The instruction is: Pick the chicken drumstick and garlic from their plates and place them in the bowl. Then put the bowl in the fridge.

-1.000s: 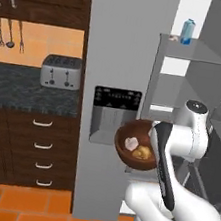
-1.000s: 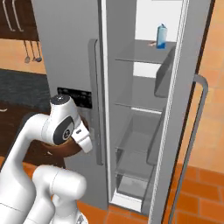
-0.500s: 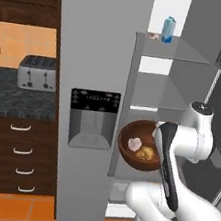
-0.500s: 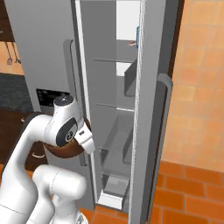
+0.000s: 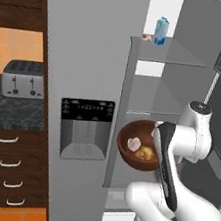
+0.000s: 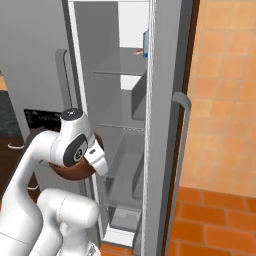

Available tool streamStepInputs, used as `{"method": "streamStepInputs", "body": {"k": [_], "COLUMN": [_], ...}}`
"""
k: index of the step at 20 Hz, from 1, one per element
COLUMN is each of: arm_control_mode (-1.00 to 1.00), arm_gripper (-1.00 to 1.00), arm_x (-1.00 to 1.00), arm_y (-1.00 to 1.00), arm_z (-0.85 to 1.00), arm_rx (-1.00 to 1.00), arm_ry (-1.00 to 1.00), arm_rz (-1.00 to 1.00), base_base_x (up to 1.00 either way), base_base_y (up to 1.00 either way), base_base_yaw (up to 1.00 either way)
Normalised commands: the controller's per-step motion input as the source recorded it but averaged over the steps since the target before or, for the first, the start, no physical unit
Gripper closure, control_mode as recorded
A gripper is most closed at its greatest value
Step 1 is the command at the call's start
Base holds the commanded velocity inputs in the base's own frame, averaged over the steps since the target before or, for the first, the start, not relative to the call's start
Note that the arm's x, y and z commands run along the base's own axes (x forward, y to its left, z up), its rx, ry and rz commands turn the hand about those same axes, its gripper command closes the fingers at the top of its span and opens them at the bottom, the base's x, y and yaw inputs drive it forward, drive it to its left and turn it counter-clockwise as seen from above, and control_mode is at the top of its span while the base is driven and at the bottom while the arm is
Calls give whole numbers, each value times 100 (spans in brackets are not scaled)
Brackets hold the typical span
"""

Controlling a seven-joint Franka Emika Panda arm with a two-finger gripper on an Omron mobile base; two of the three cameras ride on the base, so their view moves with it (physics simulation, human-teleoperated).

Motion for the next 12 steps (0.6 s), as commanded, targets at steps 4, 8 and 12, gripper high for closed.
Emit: {"method": "streamStepInputs", "body": {"k": [4, 8, 12], "arm_control_mode": [100, -100, -100], "arm_gripper": [100, 100, 100], "arm_x": [0, 3, 48], "arm_y": [0, 0, -1], "arm_z": [0, 0, 9], "arm_rx": [0, 0, 1], "arm_ry": [0, 0, -12], "arm_rz": [0, -3, -38], "base_base_x": [29, 17, 0], "base_base_y": [0, 0, 0], "base_base_yaw": [-7, -3, 0]}}
